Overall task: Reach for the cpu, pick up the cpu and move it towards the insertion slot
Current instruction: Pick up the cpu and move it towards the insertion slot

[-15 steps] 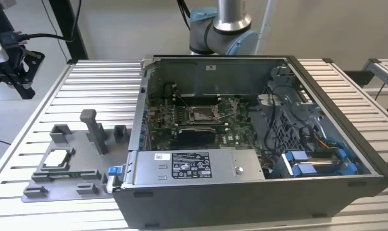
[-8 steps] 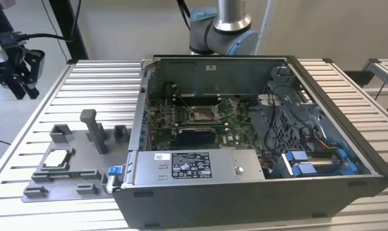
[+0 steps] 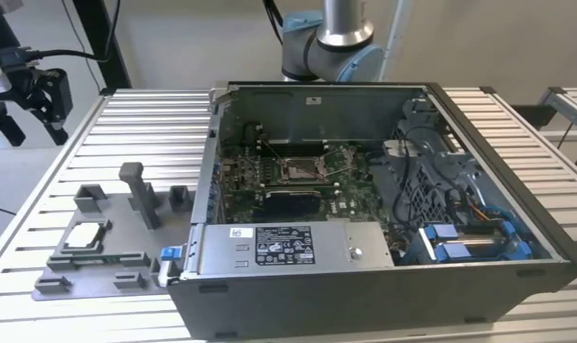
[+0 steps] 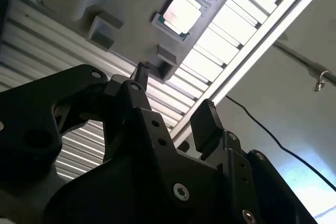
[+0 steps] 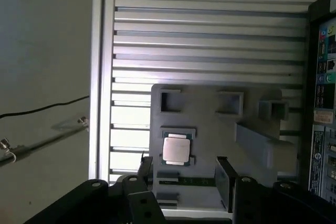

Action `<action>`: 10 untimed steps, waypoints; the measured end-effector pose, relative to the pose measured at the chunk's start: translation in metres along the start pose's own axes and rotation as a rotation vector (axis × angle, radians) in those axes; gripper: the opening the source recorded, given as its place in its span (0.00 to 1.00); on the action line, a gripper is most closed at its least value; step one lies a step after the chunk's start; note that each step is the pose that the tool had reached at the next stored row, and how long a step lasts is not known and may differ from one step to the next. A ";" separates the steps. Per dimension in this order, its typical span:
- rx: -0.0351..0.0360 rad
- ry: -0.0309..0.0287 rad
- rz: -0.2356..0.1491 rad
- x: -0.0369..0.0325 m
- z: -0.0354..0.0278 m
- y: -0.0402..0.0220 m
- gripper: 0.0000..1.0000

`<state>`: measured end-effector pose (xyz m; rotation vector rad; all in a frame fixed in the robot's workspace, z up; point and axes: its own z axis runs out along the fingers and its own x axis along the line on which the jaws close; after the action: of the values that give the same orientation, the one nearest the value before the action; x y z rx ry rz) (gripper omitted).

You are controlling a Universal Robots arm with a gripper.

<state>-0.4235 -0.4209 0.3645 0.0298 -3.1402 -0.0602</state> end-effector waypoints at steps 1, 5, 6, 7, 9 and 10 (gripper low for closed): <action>0.0000 0.0000 0.000 0.0000 0.0000 0.0000 1.00; 0.0000 -0.0002 0.008 0.0000 0.0035 -0.0005 1.00; 0.0000 -0.0004 0.011 0.0000 0.0052 -0.0007 1.00; 0.0000 -0.0006 0.015 0.0000 0.0071 -0.0009 1.00; 0.0000 -0.0009 0.025 0.0000 0.0107 -0.0011 1.00; 0.0000 -0.0010 0.028 -0.0002 0.0126 -0.0012 1.00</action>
<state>-0.4233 -0.4216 0.3518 -0.0141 -3.1408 -0.0601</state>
